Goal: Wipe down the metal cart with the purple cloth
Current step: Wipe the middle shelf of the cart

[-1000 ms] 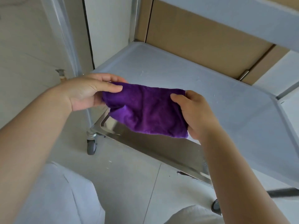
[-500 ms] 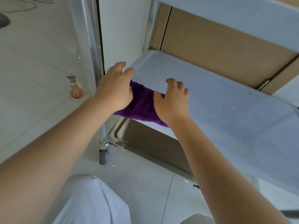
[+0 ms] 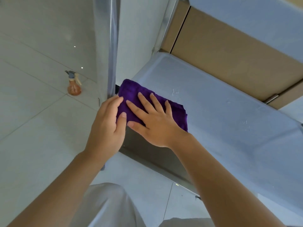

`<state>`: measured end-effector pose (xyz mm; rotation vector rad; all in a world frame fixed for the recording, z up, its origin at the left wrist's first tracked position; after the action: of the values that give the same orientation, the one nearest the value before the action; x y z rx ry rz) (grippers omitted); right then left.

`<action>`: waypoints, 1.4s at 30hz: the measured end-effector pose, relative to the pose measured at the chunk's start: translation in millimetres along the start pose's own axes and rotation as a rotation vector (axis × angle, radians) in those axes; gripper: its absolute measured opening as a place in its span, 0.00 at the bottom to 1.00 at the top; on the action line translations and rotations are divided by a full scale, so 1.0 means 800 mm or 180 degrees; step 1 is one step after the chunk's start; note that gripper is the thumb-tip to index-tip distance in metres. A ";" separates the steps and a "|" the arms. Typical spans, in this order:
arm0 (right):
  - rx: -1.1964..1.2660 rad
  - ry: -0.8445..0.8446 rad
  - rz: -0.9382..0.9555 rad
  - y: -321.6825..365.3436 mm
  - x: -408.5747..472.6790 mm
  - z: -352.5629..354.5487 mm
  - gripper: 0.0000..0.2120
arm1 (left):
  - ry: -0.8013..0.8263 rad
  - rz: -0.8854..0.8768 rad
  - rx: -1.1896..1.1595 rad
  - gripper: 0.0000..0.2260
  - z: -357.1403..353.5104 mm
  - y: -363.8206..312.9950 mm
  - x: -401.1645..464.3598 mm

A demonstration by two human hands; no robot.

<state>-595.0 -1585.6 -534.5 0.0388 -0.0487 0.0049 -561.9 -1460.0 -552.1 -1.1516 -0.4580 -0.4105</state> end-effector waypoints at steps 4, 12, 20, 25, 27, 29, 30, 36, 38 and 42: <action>0.0113 0.0057 0.0011 0.000 0.005 0.002 0.24 | -0.0160 0.0077 -0.0026 0.19 -0.008 -0.006 -0.003; 0.0377 -0.0112 0.0483 -0.005 0.030 0.007 0.23 | -0.0141 0.0337 0.0371 0.21 -0.028 -0.012 0.004; 0.0360 -0.0100 0.0566 -0.040 0.057 -0.001 0.23 | 0.0008 0.0066 0.0957 0.16 -0.053 -0.026 0.027; 0.0356 -0.0243 0.0445 -0.070 0.093 -0.004 0.23 | 0.0355 0.0131 0.1431 0.18 -0.083 -0.027 0.052; 0.0362 -0.0295 0.0375 -0.083 0.110 -0.005 0.23 | 0.0434 0.0101 0.1663 0.17 -0.094 -0.028 0.066; 0.0361 -0.0344 0.0320 -0.097 0.129 -0.007 0.24 | 0.0612 0.0119 0.1844 0.19 -0.105 -0.028 0.075; 0.0348 -0.0377 0.0297 -0.105 0.138 -0.008 0.24 | 0.0727 0.0145 0.1947 0.21 -0.110 -0.026 0.076; 0.0192 -0.0569 0.0117 -0.151 0.190 -0.012 0.24 | 0.0914 0.0195 0.2290 0.26 -0.117 -0.019 0.070; 0.0117 -0.0643 0.0097 -0.167 0.208 -0.015 0.24 | 0.0980 0.0239 0.2309 0.25 -0.116 -0.019 0.071; 0.0008 -0.0671 0.0000 -0.195 0.239 -0.021 0.24 | 0.1011 0.0280 0.2255 0.24 -0.116 -0.020 0.071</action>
<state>-402.0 -1740.0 -548.1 0.0418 -0.2594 0.0008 -510.7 -1556.1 -540.0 -0.4068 -0.2372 -0.3078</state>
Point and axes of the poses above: each hand's wrist, its own x-axis towards the middle knuckle, its own z-axis out of the back of the hand, y = z × x, the point moved 5 cm from there along x, towards the middle knuckle, and after that the axes turned 15 degrees about -y, right-handed, at the moved point
